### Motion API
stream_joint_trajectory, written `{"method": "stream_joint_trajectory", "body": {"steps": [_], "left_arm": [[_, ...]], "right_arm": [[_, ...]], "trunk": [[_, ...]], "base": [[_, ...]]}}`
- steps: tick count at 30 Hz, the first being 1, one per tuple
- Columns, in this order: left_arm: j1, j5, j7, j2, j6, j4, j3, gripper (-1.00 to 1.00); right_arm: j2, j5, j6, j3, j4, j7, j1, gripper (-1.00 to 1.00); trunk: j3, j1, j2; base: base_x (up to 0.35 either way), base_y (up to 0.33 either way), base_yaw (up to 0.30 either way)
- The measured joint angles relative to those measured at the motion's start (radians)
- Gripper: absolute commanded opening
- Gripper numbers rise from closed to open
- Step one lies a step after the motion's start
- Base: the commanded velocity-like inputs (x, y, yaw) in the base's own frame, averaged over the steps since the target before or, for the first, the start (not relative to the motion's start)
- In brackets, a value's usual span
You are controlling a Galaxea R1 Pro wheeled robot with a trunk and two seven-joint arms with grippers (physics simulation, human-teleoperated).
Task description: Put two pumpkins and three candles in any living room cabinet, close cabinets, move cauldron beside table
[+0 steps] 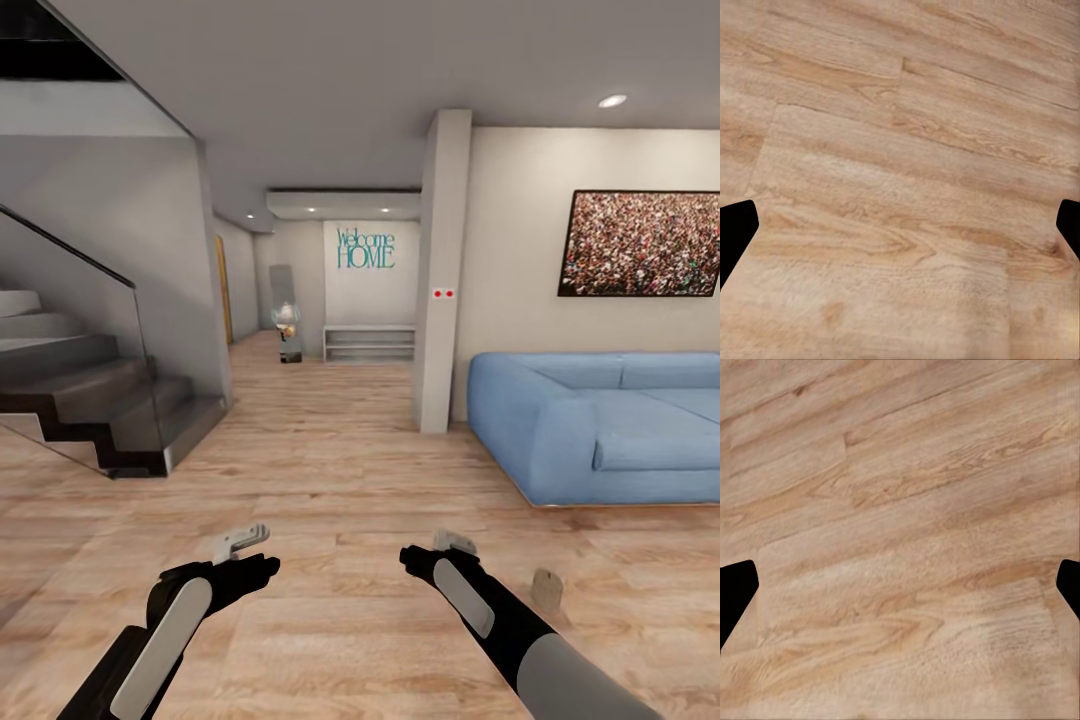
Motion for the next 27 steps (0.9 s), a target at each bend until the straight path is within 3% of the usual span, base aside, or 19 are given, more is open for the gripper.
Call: {"method": "stream_joint_trajectory", "body": {"steps": [27], "left_arm": [[0.000, 0.000, 0.000, 0.000, 0.000, 0.000, 0.000, 1.00]], "right_arm": [[-0.002, -0.001, -0.023, 0.001, 0.000, 0.000, 0.000, 1.00]], "trunk": [[0.000, 0.000, 0.000]], "base": [[0.292, 0.000, 0.000]]}}
